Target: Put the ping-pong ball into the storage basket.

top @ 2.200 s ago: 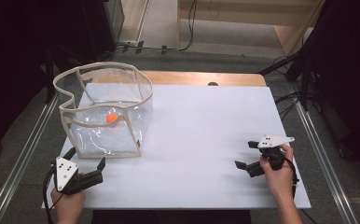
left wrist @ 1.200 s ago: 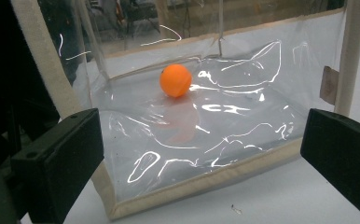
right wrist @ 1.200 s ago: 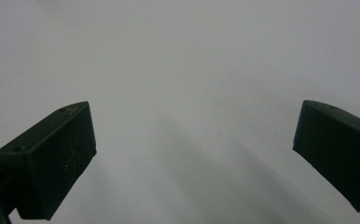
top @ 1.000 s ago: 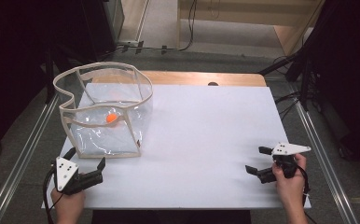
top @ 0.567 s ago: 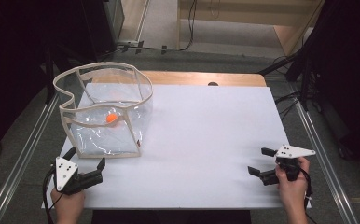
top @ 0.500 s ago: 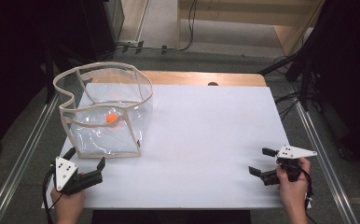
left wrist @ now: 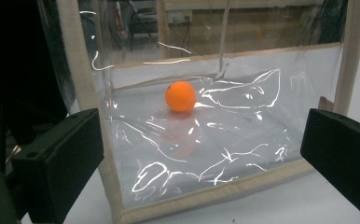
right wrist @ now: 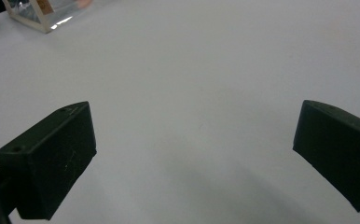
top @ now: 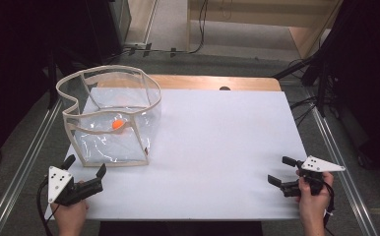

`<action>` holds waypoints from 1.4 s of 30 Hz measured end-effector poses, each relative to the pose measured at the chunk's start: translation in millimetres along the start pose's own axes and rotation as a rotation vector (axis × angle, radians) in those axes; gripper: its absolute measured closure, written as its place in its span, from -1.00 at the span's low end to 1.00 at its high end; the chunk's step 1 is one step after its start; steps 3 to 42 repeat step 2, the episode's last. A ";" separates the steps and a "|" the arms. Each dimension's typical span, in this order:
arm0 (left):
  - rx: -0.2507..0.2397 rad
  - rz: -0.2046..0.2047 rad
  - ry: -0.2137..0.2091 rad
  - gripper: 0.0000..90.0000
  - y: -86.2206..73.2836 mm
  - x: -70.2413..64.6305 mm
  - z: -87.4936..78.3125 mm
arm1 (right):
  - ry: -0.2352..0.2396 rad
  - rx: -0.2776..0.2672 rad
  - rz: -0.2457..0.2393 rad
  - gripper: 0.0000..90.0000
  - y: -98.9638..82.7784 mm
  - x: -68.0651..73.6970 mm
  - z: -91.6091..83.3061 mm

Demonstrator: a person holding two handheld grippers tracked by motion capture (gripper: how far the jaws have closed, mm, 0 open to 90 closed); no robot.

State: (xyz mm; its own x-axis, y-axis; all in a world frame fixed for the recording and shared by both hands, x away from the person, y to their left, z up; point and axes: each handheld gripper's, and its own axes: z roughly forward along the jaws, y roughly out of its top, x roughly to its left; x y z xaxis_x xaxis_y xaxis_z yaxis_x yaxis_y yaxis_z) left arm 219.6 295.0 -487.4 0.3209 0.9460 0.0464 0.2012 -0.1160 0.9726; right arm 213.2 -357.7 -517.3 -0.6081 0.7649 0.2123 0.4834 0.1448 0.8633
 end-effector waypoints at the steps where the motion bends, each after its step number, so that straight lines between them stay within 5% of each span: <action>1: 0.001 -0.002 0.001 -1.00 0.4 0.5 -0.6 | 0.000 0.000 0.000 -1.00 0.0 0.0 0.0; 42: -0.004 -0.006 0.005 -1.00 0.7 0.9 -0.4 | 0.001 0.002 0.001 -1.00 0.1 0.0 1.8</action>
